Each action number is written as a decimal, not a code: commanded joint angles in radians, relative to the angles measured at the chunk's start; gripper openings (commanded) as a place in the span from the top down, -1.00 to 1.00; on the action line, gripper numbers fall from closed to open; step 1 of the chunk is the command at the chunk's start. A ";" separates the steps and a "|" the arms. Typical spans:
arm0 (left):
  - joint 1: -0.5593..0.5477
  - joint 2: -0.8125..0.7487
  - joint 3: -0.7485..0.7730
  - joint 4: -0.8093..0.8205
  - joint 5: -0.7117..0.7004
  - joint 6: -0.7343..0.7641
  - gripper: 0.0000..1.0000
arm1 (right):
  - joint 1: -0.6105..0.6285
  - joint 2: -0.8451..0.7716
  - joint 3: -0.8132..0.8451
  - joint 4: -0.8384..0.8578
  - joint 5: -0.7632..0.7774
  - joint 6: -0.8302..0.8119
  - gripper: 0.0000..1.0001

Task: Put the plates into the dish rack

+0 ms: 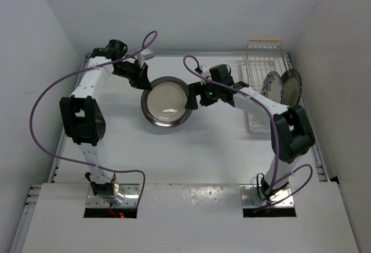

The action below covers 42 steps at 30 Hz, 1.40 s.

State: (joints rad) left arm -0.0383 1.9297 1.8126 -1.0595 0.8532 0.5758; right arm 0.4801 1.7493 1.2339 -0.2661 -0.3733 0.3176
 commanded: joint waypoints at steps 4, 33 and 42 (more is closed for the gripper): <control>-0.072 -0.052 0.039 -0.217 0.213 0.188 1.00 | -0.008 0.064 0.032 0.310 -0.085 0.121 -0.67; -0.021 -0.120 0.102 0.187 -0.701 -0.356 -0.99 | -0.168 -0.379 0.269 -0.037 0.442 0.025 1.00; -0.021 -0.129 0.021 0.196 -0.666 -0.356 -0.99 | -0.233 -0.444 0.345 -0.085 0.967 -0.308 1.00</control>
State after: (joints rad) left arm -0.0662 1.8374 1.8545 -0.8875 0.2001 0.2413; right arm 0.2489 1.3415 1.5360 -0.4469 0.3744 0.1570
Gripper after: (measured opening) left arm 0.995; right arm 0.078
